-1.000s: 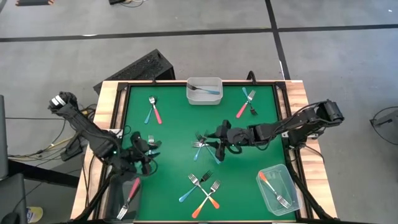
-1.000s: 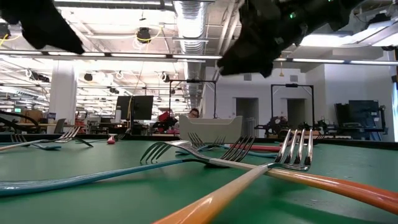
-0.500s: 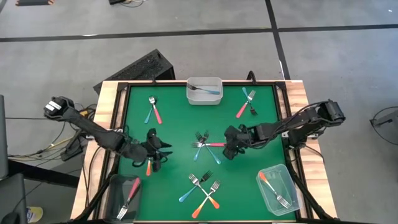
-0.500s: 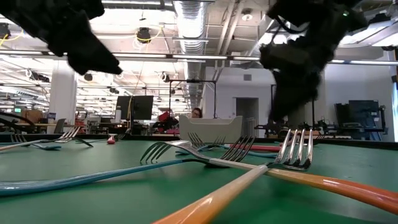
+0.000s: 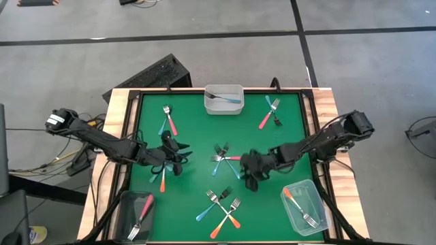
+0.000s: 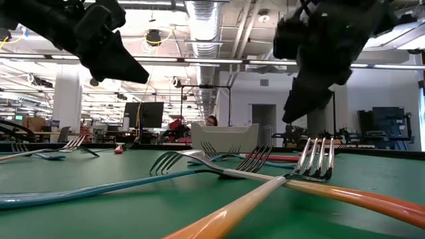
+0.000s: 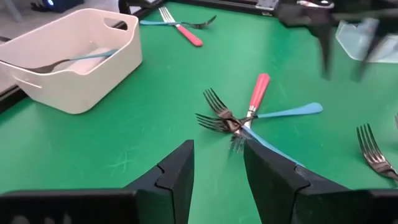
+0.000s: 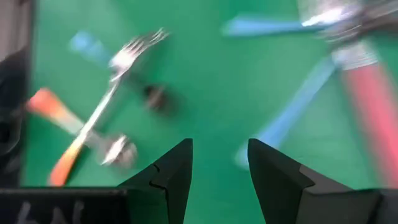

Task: Sort silverware by color (type)
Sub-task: Put the bottom orange fork into the transparent bin

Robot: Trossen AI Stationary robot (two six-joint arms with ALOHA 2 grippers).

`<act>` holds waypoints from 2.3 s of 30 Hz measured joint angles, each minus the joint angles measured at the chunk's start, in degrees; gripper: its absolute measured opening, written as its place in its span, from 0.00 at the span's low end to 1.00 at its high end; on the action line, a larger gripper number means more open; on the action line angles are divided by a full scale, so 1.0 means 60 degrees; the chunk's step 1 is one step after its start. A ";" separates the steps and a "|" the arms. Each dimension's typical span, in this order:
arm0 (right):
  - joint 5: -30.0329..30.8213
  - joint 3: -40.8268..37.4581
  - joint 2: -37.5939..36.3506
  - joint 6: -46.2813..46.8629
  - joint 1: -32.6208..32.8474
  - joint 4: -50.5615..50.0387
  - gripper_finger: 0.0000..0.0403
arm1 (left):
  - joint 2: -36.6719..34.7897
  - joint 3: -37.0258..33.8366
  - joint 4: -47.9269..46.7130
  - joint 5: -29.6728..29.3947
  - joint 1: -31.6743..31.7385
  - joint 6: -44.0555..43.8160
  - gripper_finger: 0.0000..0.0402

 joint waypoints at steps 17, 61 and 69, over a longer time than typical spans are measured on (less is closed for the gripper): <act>-0.2986 -0.0034 0.2073 0.3518 0.0461 0.2349 0.49 | 0.0000 0.0004 -0.0224 0.0171 -0.0004 0.0061 0.32; -0.2776 -0.0023 0.2285 0.3863 0.0815 0.2615 0.39 | 0.0007 0.0004 -0.0337 0.0154 -0.0015 -0.0451 0.32; -0.3119 -0.0032 0.2222 0.3064 0.0603 0.2688 0.06 | 0.0007 0.0004 -0.0347 0.0142 -0.0015 -0.0448 0.32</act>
